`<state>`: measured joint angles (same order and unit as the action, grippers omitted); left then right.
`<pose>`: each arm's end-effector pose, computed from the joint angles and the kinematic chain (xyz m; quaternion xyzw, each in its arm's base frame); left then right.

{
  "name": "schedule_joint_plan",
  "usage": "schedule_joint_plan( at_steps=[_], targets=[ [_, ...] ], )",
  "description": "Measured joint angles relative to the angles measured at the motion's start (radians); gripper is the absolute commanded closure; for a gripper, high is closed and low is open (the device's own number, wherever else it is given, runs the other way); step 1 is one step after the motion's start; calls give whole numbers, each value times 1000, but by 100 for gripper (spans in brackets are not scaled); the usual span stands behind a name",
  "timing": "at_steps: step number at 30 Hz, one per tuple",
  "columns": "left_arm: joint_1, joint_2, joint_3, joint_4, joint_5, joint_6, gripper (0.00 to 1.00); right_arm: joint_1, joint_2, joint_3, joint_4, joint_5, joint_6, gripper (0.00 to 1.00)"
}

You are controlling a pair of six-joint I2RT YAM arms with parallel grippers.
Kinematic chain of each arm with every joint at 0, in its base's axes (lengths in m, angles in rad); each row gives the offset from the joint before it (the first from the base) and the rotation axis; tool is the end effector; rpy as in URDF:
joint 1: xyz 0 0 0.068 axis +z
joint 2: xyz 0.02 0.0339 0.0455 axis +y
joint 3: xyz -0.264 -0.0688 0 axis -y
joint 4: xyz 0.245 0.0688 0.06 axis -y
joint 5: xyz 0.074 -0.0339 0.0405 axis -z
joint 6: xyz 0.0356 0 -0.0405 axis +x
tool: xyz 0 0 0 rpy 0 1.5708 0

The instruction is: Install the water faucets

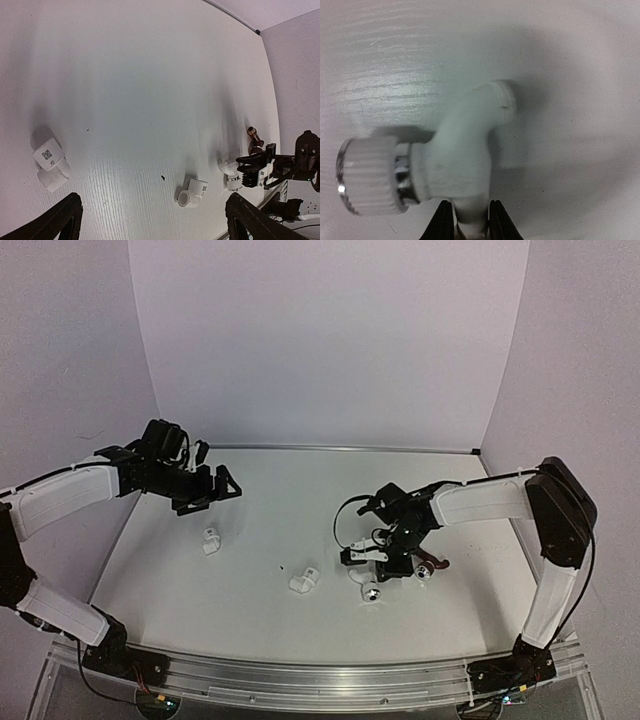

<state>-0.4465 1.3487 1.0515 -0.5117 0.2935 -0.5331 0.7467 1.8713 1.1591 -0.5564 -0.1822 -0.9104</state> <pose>0.2556 -0.1338 0.2784 0.0146 0.9198 -0.2928 0.2607 0.2563 0.2460 0.1469 -0.7348 0.6554 0.0774 0.1567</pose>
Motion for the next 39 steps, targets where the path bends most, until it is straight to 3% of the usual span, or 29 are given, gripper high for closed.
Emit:
schedule_joint_plan(
  at_steps=[1, 12, 22, 32, 36, 39],
  targets=[
    [0, 0, -1, 0, 0, 0, 0, 0, 1, 4, -2, 0, 1, 100],
    [0, -68, -28, 74, 19, -63, 0, -16, 10, 242, 3, -79, 261, 100],
    [-12, -165, -111, 365, 137, -206, 0, -41, 7, 514, 199, -24, 743, 100],
    [-194, 42, 11, 465, 111, -195, 2, 8, 8, 534, 254, -22, 994, 100],
    [-255, 90, 45, 507, 64, -173, 7, 20, 8, 534, 272, -16, 1093, 100],
    [-287, 100, 27, 565, 24, -164, 16, 20, 8, 534, 305, -3, 1208, 100]
  ],
)
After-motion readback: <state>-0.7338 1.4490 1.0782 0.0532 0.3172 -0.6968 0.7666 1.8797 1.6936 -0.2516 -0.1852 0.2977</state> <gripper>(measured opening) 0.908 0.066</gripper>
